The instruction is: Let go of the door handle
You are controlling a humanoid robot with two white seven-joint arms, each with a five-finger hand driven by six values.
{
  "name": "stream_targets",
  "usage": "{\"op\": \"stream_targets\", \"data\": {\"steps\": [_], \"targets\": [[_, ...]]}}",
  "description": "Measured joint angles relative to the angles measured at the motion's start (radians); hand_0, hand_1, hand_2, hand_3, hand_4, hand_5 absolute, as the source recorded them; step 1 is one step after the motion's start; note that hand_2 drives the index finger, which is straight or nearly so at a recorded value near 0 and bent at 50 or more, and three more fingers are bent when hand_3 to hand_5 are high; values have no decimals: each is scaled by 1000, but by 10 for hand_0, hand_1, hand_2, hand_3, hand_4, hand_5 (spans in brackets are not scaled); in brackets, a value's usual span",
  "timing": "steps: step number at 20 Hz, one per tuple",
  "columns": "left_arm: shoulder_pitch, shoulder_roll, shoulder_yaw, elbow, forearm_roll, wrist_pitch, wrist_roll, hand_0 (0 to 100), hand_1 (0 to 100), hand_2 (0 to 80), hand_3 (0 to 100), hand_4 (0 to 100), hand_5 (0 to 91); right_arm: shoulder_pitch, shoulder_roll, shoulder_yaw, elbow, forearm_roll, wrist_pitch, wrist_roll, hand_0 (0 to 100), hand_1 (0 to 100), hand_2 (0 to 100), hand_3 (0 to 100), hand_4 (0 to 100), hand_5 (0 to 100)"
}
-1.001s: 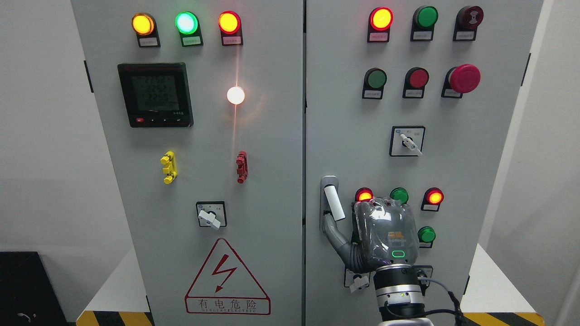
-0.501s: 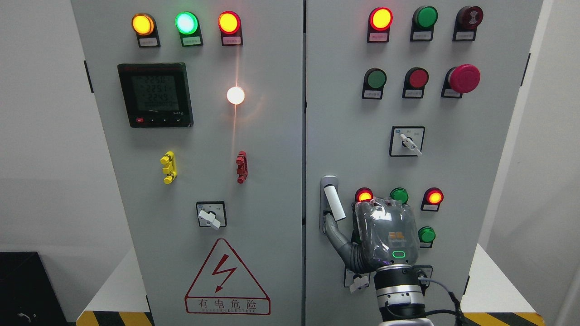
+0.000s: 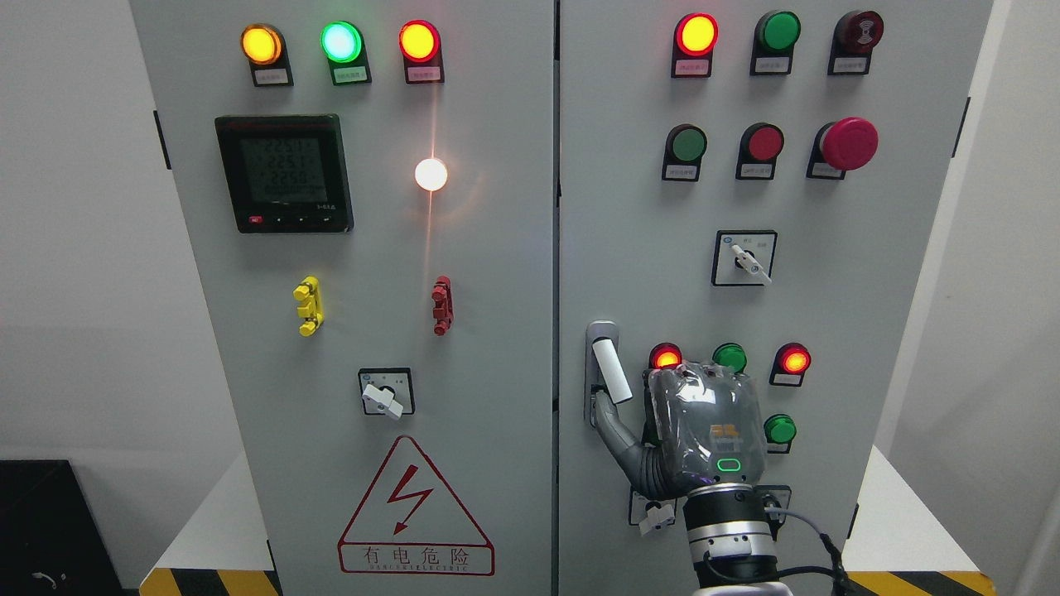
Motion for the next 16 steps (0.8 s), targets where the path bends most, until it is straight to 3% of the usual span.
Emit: {"op": "stream_targets", "data": {"steps": [16], "targets": [[0,0,0,0,0,0,0,120,556,0,0,0,0,0,0,-1,-2,0,14,-2,519,256,948,1000,947,921]]}}
